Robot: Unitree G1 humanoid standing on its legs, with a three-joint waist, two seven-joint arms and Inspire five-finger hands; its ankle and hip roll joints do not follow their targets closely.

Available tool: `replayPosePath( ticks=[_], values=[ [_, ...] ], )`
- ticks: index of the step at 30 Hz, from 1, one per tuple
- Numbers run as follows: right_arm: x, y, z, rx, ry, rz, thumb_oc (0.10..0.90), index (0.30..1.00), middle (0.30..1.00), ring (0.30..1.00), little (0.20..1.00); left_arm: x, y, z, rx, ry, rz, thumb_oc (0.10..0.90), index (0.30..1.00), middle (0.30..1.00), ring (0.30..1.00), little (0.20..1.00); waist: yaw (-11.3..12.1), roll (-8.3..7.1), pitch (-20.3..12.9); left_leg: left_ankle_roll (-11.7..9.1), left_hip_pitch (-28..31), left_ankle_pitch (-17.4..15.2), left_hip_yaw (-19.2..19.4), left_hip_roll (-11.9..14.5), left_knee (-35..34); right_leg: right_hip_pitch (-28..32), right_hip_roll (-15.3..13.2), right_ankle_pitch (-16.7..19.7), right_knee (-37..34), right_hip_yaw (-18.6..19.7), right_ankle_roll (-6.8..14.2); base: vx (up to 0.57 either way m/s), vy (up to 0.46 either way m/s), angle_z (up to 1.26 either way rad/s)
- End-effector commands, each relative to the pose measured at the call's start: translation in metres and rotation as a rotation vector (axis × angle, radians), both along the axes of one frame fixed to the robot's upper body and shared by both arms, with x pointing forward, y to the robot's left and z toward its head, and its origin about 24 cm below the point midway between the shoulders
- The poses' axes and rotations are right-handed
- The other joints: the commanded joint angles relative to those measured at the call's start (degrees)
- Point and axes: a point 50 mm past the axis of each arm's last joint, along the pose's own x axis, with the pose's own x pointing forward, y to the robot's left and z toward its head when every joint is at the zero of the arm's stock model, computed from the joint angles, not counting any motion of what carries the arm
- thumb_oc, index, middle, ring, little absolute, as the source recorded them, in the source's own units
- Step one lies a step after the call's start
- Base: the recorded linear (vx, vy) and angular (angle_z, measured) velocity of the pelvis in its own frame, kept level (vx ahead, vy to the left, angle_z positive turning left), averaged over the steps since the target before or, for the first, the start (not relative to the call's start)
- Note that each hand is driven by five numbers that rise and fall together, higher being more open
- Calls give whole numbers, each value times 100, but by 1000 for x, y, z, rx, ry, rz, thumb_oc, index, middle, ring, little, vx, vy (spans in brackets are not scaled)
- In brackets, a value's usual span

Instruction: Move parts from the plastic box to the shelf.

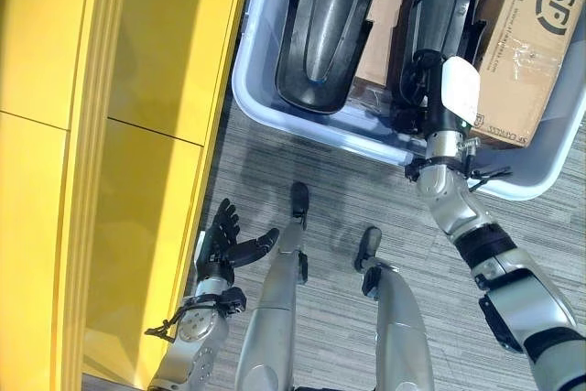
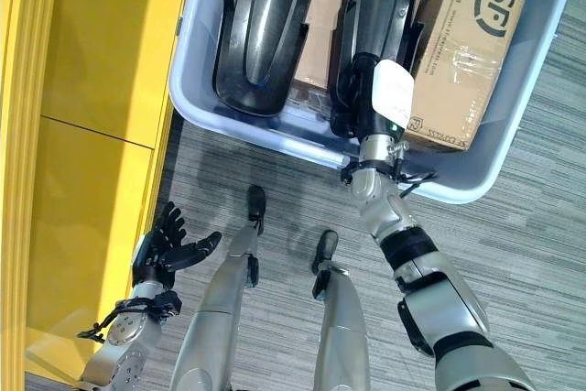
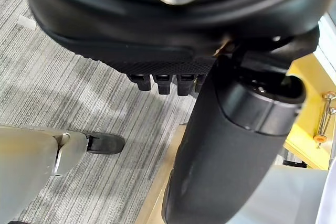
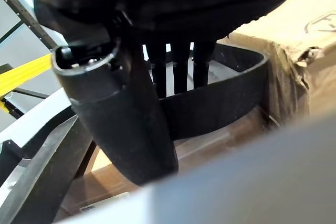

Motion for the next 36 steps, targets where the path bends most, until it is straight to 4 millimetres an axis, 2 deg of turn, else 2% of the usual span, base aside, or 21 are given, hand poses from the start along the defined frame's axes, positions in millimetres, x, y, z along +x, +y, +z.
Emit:
replayPosePath(
  ticks=[1, 5, 7, 9, 10, 16, 18, 19, 20, 21, 22, 23, 26, 27, 31, 32, 33, 36],
  values=[
    [-5, 11, -19, -68, 98, 81, 400, 300, 300, 300, 300, 2, -3, 14, 4, -92, 20, 900, 1000, 1000, 1000, 1000, -10, -64, 129, -177, -11, -778, 179, 341, 633, 1275, -3, 47, -1066, -121, 120, 0, 0, 0],
    [-27, 6, -20, -59, 29, 95, 400, 300, 300, 300, 300, 2, -2, 13, 19, -82, 24, 900, 1000, 1000, 1000, 1000, -108, -126, 129, -202, 361, -740, 209, 357, 524, 1579, -19, 34, -1126, -110, 128, -5, -5, 2],
    [-30, 5, -19, -68, 16, 93, 400, 300, 300, 300, 300, 1, -2, 13, 25, -77, 20, 900, 1000, 1000, 1000, 1000, -111, -135, 129, -208, 464, -727, 221, 354, 482, 1667, -23, 36, -1155, -104, 131, 1, -7, -2],
    [-37, 4, -11, -77, -38, 100, 400, 300, 300, 300, 300, 3, -2, 13, 38, -79, 5, 900, 1000, 1000, 1000, 1000, -121, -159, 129, -223, 827, -693, 234, 364, 351, 1965, -27, 39, -1237, -87, 153, -25, -19, -6],
    [-38, 3, -3, -85, -72, 98, 400, 300, 300, 300, 300, 5, -2, 15, 42, -86, -1, 900, 1000, 1000, 1000, 1000, -112, -137, 129, -172, 859, -531, 273, 392, 275, 1969, 0, 151, -1288, -126, 136, -53, -12, -5],
    [-50, 4, 37, -118, -252, 149, 400, 300, 300, 300, 300, 12, -1, 19, 65, -102, -38, 900, 1000, 1000, 1000, 1000, -124, -124, 129, -256, 2074, -421, 371, 443, -63, 3086, 23, 191, -1629, -103, 187, 4, -15, -7],
    [-52, 5, 43, -114, -276, 163, 400, 300, 300, 300, 300, 13, 0, 20, 70, -107, -42, 900, 1000, 1000, 1000, 1000, -123, -121, 128, -275, 2262, -392, 380, 447, -145, 3250, 28, 211, -1695, -100, 202, 32, -27, -7],
    [-55, 5, 43, -114, -282, 177, 400, 300, 300, 300, 300, 12, 2, 17, 70, -93, -43, 900, 1000, 1000, 1000, 1000, -121, -108, -34, -293, 2471, -362, 387, 450, -243, 3471, 35, 229, -1824, -81, 218, 50, -29, -9],
    [-55, 4, 43, -114, -281, 177, 400, 300, 300, 300, 300, 12, 1, 17, 70, -93, -44, 900, 1000, 1000, 1000, 1000, -115, -96, -42, -290, 2467, -330, 385, 462, -271, 3465, 51, 261, -1850, -82, 213, 89, -36, -8],
    [-58, 4, 45, -122, -282, 196, 400, 300, 300, 300, 300, 10, 4, 14, 82, -78, -56, 900, 1000, 1000, 1000, 1000, -117, -92, -243, -314, 2651, -323, 393, 455, -346, 3647, 42, 267, -1934, -69, 243, 36, -19, -6],
    [-58, 4, 45, -122, -282, 196, 400, 300, 300, 300, 300, 10, 4, 14, 82, -78, -56, 900, 1000, 1000, 1000, 1000, -113, -80, -251, -311, 2644, -294, 391, 465, -367, 3640, 57, 295, -1955, -71, 239, 79, -42, -5],
    [-61, 4, 46, -126, -290, 212, 400, 300, 300, 300, 300, 8, 6, 11, 91, -66, -63, 900, 1000, 1000, 1000, 1000, -122, -76, -463, -324, 2800, -262, 417, 480, -458, 3783, 60, 332, -2047, -74, 260, 59, -35, -5],
    [-65, 5, 45, -122, -288, 241, 400, 300, 300, 300, 300, 4, 10, 7, 106, -42, -69, 900, 1000, 1000, 1000, 1000, -167, -82, -764, -335, 3037, -235, 457, 511, -589, 3973, 62, 382, -2161, -41, 295, 44, -40, -2],
    [-65, 5, 45, -122, -287, 242, 400, 300, 300, 300, 300, 4, 10, 7, 106, -41, -69, 900, 1000, 1000, 1000, 1000, -165, -83, -767, -336, 3051, -229, 462, 510, -605, 3983, 62, 387, -2173, -39, 295, 31, -41, 0],
    [-68, 7, 43, -113, -258, 299, 400, 300, 300, 300, 300, -3, 14, 0, 110, -7, -77, 900, 1000, 1000, 1000, 1000, -211, -122, -1285, -361, 3449, -170, 531, 573, -792, 4307, 75, 442, -2280, 20, 317, 48, -60, -6],
    [-69, 7, 43, -113, -256, 299, 400, 300, 300, 300, 300, -4, 14, -1, 110, -5, -77, 900, 1000, 1000, 1000, 1000, -211, -123, -1284, -362, 3465, -166, 532, 571, -803, 4322, 75, 444, -2290, 19, 317, 31, -110, -10],
    [-68, 8, 40, -99, -232, 322, 400, 300, 300, 300, 300, -6, 16, -4, 111, 11, -73, 900, 1000, 1000, 1000, 1000, -221, -132, -1469, -361, 3595, -164, 544, 607, -835, 4428, 85, 426, -2274, 29, 324, 13, -52, 0],
    [-68, 8, 37, -73, -202, 345, 400, 300, 300, 300, 300, -10, 17, -8, 107, 31, -69, 900, 1000, 1000, 1000, 1000, -233, -136, -1628, -369, 3746, -147, 562, 653, -858, 4541, 112, 384, -2223, 32, 305, 13, -73, 3]
  ],
)
